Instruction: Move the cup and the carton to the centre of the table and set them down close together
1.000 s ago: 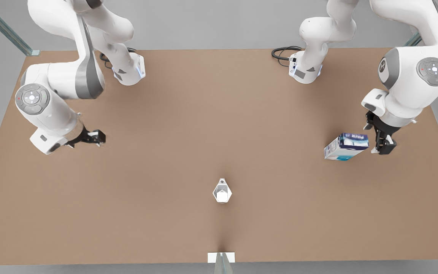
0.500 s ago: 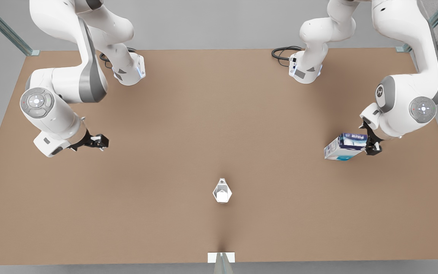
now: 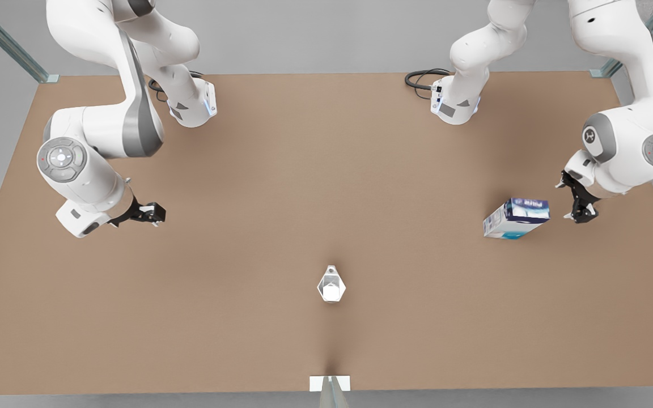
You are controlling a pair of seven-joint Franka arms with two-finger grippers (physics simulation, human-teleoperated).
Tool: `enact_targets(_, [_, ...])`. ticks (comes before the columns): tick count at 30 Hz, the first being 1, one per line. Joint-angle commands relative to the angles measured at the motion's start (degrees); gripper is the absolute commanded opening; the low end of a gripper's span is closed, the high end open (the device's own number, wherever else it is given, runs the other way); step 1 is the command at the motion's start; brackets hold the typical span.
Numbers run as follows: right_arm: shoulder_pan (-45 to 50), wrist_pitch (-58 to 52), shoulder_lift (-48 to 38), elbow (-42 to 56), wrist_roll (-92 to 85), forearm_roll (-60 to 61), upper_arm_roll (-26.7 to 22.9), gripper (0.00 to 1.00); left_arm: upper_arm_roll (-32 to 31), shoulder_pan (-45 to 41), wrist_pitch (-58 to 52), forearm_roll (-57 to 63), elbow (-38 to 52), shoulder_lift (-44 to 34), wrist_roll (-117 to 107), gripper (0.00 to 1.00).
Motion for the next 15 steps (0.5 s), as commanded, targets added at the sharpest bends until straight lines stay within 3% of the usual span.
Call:
enact_targets(1, [0.06,0.0,0.0,0.0,0.0,0.0,0.02,1.0,-0.18,-12.22,-0.04,-0.83,-0.06,-0.01,-0.44,1.0])
enact_targets(15, [0.32,0.0,0.0,0.0,0.0,-0.09,0.02,1.0,-0.71,-8.0,-1.53,-0.83,-0.93,2.28,-6.94,1.0])
